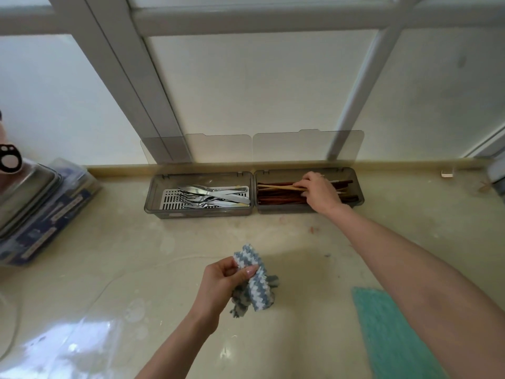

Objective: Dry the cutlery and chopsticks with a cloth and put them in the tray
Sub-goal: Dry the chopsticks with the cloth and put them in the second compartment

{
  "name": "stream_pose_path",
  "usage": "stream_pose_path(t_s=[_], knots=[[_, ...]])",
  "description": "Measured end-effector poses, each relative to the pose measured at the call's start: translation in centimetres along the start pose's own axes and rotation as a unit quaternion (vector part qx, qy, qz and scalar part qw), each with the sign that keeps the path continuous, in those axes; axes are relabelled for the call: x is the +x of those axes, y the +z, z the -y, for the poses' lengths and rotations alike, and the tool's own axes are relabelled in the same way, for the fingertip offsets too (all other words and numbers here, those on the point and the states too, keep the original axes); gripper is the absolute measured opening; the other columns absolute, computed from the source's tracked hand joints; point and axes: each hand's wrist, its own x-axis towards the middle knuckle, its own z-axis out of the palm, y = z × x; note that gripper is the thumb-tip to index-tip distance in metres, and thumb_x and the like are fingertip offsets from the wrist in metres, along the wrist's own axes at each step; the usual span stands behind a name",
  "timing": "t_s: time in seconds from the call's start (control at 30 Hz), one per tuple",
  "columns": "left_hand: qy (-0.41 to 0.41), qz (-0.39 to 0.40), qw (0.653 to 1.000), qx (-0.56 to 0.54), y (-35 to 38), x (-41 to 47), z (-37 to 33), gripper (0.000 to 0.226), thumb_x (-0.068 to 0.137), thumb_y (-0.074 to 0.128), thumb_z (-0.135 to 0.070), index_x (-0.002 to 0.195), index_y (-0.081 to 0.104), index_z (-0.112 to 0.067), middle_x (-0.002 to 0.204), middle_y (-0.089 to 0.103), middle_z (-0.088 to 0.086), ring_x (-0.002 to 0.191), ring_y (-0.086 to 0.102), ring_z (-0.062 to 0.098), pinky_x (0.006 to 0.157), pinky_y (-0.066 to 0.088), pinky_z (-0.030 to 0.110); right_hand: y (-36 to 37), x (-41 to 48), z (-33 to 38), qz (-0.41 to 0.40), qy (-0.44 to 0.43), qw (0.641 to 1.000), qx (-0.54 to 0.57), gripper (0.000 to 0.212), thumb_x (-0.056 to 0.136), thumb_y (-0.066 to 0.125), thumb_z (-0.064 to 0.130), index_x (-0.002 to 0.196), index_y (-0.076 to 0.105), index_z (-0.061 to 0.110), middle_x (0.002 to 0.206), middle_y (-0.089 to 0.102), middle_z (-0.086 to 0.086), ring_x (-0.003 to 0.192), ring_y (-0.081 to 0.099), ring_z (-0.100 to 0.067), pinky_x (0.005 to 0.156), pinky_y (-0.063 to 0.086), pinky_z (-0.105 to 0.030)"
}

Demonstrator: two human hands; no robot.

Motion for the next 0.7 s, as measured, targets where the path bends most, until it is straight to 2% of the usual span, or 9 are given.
stream_pose_path(t_s=[0.07, 0.17, 0.23, 0.3, 0.4, 0.5, 0.6, 0.7], knots=[[-0.002, -0.003, 1.0, -0.003, 0.0, 0.0, 0.0, 0.015, 0.078, 0.069, -0.009, 0.09, 0.069, 0.001, 0.079, 0.074, 0.012, 0.07, 0.071, 0.019, 0.055, 0.051, 0.02, 0.1, -0.3, -0.2, -0.02, 0.02, 0.999, -0.018, 0.03, 0.093, 0.057, 0.016, 0.122, 0.064, 0.02, 0.117, 0.056, -0.006, 0.11, 0.049, -0.025, 0.097, 0.041, -0.037], [-0.006, -0.003, 1.0, -0.007, 0.0, 0.0, 0.1, 0.017, 0.078, 0.069, -0.009, 0.091, 0.069, 0.002, 0.079, 0.074, 0.013, 0.069, 0.071, 0.019, 0.055, 0.051, 0.021, 0.4, -0.9, -0.5, -0.094, 0.018, 0.995, -0.023, 0.03, 0.092, 0.056, 0.012, 0.118, 0.066, 0.022, 0.107, 0.058, -0.006, 0.102, 0.05, -0.025, 0.088, 0.041, -0.036], [-0.008, -0.004, 1.0, -0.011, 0.0, 0.0, 0.1, 0.016, 0.079, 0.069, -0.008, 0.091, 0.069, 0.002, 0.079, 0.074, 0.012, 0.069, 0.071, 0.019, 0.054, 0.05, 0.02, 0.4, -1.1, -0.6, -0.067, 0.02, 0.997, -0.036, 0.027, 0.092, 0.058, 0.017, 0.116, 0.067, 0.024, 0.107, 0.059, -0.005, 0.103, 0.048, -0.025, 0.088, 0.04, -0.036], [-0.009, -0.008, 1.0, -0.013, 0.0, 0.0, 0.1, 0.016, 0.079, 0.069, -0.008, 0.091, 0.069, 0.002, 0.077, 0.074, 0.012, 0.067, 0.071, 0.018, 0.053, 0.05, 0.019, 0.2, -0.9, -0.6, -0.047, 0.062, 0.996, -0.035, 0.025, 0.09, 0.062, 0.023, 0.113, 0.068, 0.022, 0.109, 0.058, -0.005, 0.107, 0.047, -0.025, 0.091, 0.039, -0.036], [-0.007, -0.008, 1.0, -0.011, 0.0, -0.1, -0.1, 0.015, 0.079, 0.069, -0.009, 0.09, 0.069, 0.001, 0.076, 0.074, 0.011, 0.066, 0.07, 0.017, 0.053, 0.05, 0.019, 0.0, -0.6, -0.5, -0.06, 0.112, 0.991, -0.05, 0.022, 0.086, 0.066, 0.022, 0.108, 0.067, 0.018, 0.112, 0.053, -0.008, 0.111, 0.043, -0.027, 0.095, 0.038, -0.036], [-0.001, -0.012, 1.0, -0.011, -0.2, -0.1, -0.2, 0.016, 0.078, 0.069, -0.009, 0.09, 0.069, 0.002, 0.074, 0.073, 0.01, 0.065, 0.07, 0.016, 0.052, 0.049, 0.018, 0.2, -0.9, -0.2, -0.076, 0.059, 0.99, -0.101, 0.016, 0.09, 0.06, 0.015, 0.105, 0.067, 0.015, 0.108, 0.055, -0.01, 0.106, 0.044, -0.028, 0.09, 0.038, -0.036], [0.001, -0.018, 1.0, -0.014, -0.6, 0.0, -0.3, 0.018, 0.078, 0.069, -0.009, 0.091, 0.069, 0.003, 0.073, 0.073, 0.009, 0.065, 0.07, 0.016, 0.052, 0.049, 0.019, 0.2, -1.3, -0.3, -0.07, 0.008, 0.994, -0.085, 0.017, 0.09, 0.057, 0.006, 0.105, 0.065, 0.009, 0.102, 0.055, -0.01, 0.094, 0.053, -0.028, 0.075, 0.039, -0.032], [0.001, -0.016, 1.0, -0.016, -0.7, 0.0, -0.3, 0.017, 0.078, 0.069, -0.009, 0.091, 0.068, 0.003, 0.074, 0.073, 0.01, 0.065, 0.07, 0.017, 0.052, 0.05, 0.019, -0.1, -1.8, -0.5, -0.075, -0.013, 0.995, -0.059, 0.015, 0.089, 0.057, 0.005, 0.102, 0.064, 0.008, 0.101, 0.056, -0.01, 0.092, 0.057, -0.028, 0.071, 0.04, -0.031]])
